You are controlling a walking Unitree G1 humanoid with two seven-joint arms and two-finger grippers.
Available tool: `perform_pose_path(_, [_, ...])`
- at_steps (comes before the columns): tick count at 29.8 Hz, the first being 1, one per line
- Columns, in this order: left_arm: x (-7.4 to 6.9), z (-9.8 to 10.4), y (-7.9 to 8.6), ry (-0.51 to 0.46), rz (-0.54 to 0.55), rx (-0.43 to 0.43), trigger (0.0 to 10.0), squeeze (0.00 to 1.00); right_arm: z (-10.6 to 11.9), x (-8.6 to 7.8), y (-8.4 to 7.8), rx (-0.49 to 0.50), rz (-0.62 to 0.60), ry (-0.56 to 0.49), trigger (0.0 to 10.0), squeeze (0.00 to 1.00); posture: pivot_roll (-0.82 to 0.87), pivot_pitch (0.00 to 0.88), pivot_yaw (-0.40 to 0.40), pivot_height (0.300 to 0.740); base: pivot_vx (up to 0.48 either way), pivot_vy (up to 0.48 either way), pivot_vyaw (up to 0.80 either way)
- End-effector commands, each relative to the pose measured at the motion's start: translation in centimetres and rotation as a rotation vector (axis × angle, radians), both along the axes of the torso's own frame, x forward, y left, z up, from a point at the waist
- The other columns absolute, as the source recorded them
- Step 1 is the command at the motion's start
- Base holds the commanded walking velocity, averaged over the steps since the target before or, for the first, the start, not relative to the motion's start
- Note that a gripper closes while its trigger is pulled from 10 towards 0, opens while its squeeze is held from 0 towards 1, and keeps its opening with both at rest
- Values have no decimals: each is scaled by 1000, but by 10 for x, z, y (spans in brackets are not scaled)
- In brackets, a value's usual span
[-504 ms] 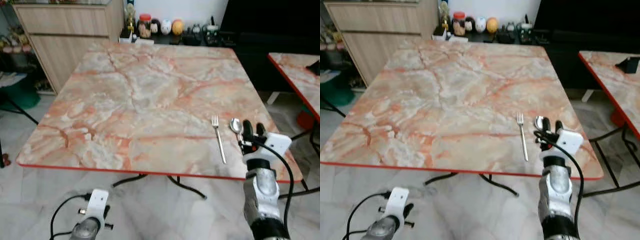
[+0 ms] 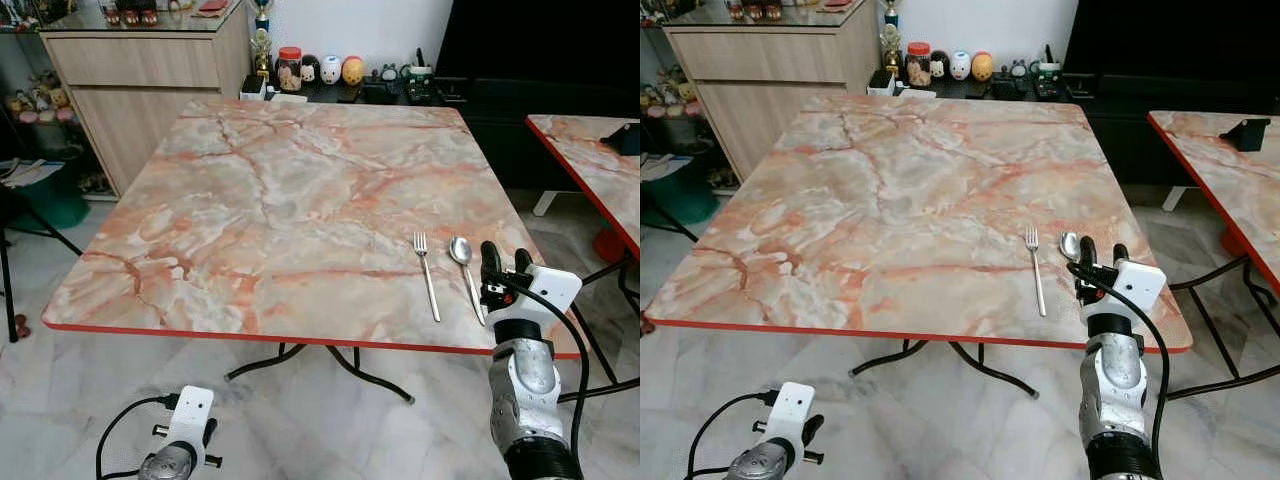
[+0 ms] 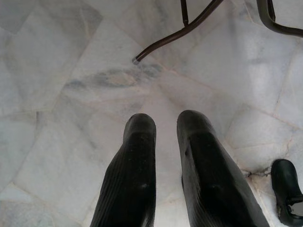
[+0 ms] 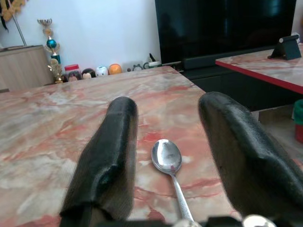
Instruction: Setting the table
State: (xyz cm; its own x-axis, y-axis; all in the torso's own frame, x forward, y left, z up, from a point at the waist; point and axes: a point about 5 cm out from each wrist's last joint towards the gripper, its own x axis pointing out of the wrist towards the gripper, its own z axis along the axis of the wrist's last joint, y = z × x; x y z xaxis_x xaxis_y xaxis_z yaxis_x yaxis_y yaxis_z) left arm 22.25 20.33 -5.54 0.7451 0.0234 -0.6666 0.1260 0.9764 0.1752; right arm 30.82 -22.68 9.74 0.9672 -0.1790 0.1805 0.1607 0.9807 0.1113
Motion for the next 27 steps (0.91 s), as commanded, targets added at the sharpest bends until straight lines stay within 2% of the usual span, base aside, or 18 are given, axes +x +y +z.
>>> perform_pose_path(1, [0,0,0,5,-9,1,10000,0,4,3,-5,3,-16,-4,10000,1000,41,0,-28,740,0,0,0])
perform_pose_path(2, [1,1,0,1,1,-2,10000,0,6,4,-7,5,-22,-7,10000,1000,42,0,-26,740,0,0,0])
perform_pose_path(3, [2,1,1,0,9,-4,10000,0,6,5,-8,-2,-24,-1,10000,851,44,0,-29,740,0,0,0])
perform_pose_path(4, [2,1,1,0,9,-4,10000,0,6,5,-8,-2,-24,-1,10000,851,44,0,-29,740,0,0,0])
perform_pose_path(5, [3,1,1,-4,16,-6,10000,0,8,6,-8,-8,-26,5,10000,0,46,0,-30,740,0,0,0])
perform_pose_path(12, [3,2,2,-4,19,-1,10000,0,6,9,-10,1,-59,41,10000,0,50,0,-29,740,0,0,0])
perform_pose_path(17, [2,1,3,2,23,3,10000,0,3,9,-10,-2,-60,53,10000,0,52,0,-30,740,0,0,-571])
perform_pose_path(20, [0,0,4,5,28,4,10000,0,4,8,-9,-5,-55,46,10000,0,52,0,-31,740,0,0,0])
perform_pose_path(27, [-1,-1,4,14,28,5,10000,0,5,10,-7,0,-54,48,10000,0,56,0,-34,740,280,0,0])
